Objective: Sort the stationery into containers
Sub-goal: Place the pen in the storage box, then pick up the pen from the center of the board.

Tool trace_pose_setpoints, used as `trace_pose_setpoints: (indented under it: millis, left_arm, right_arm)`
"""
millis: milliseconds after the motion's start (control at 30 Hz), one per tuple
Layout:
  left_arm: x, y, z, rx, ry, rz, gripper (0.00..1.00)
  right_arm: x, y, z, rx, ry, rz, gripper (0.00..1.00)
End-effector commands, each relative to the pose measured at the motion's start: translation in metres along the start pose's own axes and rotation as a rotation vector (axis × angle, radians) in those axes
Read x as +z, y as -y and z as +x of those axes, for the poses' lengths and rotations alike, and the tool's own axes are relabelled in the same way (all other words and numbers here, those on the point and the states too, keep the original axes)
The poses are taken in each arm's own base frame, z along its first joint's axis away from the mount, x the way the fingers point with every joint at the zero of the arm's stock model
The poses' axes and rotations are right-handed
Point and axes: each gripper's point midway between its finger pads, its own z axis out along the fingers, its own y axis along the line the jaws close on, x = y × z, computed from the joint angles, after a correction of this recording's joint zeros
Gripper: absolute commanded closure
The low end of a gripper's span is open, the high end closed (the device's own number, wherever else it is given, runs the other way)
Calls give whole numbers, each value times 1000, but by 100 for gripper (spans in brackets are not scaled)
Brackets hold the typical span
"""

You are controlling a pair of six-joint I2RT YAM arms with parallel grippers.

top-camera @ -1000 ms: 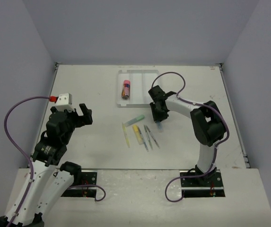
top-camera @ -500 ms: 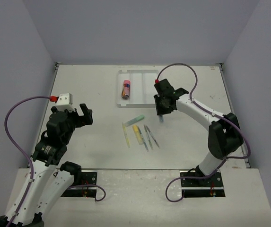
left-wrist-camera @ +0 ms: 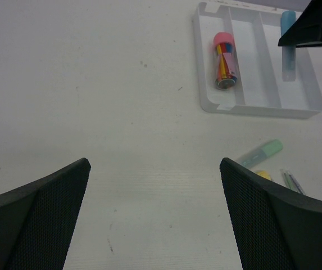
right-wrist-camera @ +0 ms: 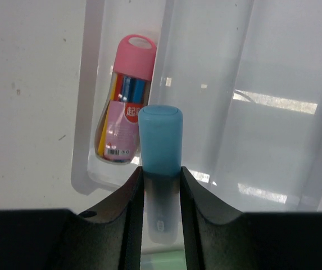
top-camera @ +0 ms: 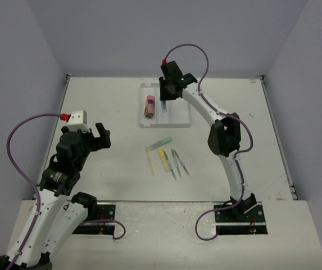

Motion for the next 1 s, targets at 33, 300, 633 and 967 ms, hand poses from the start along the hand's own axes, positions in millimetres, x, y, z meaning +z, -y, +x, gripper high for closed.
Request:
trace_pose_setpoints:
  millis: [33,300,633,967]
  left_arm:
    - [-2,1,-6,-13,29,2,0]
    - [-3,3,-7,-13,32,14,0]
    - [1,5,-3,-6,13,23,0]
    - [10,12,7,13,-41,42,0]
  right_arm:
    - [-11,3,-18,30,25,32,62]
    - [-42,-3,-8,12,18,18,34]
    - [-109,-20,90,222,96,12,1]
    - [-99,-41,190,-74,-146,40,31]
